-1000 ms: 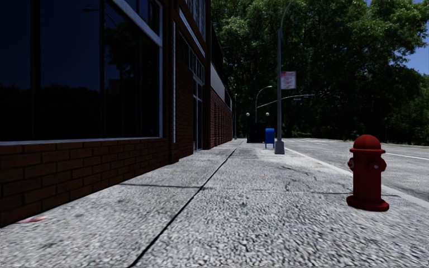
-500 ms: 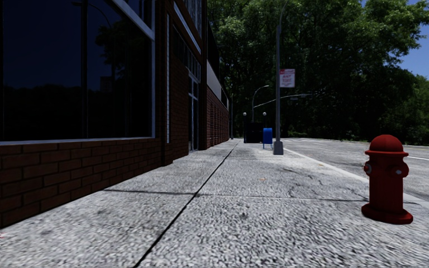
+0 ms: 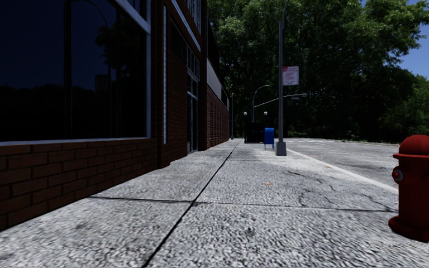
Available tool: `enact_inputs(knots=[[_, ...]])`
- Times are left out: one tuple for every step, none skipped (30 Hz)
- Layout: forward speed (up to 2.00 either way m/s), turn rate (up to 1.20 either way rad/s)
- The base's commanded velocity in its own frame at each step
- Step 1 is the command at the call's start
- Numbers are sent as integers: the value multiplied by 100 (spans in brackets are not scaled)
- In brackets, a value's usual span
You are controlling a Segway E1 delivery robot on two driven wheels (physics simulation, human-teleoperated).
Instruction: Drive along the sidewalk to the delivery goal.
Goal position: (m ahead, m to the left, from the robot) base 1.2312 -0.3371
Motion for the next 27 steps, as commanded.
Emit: enact_inputs(knots=[[68,0],[68,0],[68,0],[68,0],[68,0],[68,0],[68,0],[68,0],[68,0],[68,0],[68,0],[68,0],[68,0],[68,0],[68,0],[68,0],[68,0],[68,0],[68,0],[68,0],[68,0],[68,0],[68,0],[68,0],[68,0],[68,0],[68,0]])
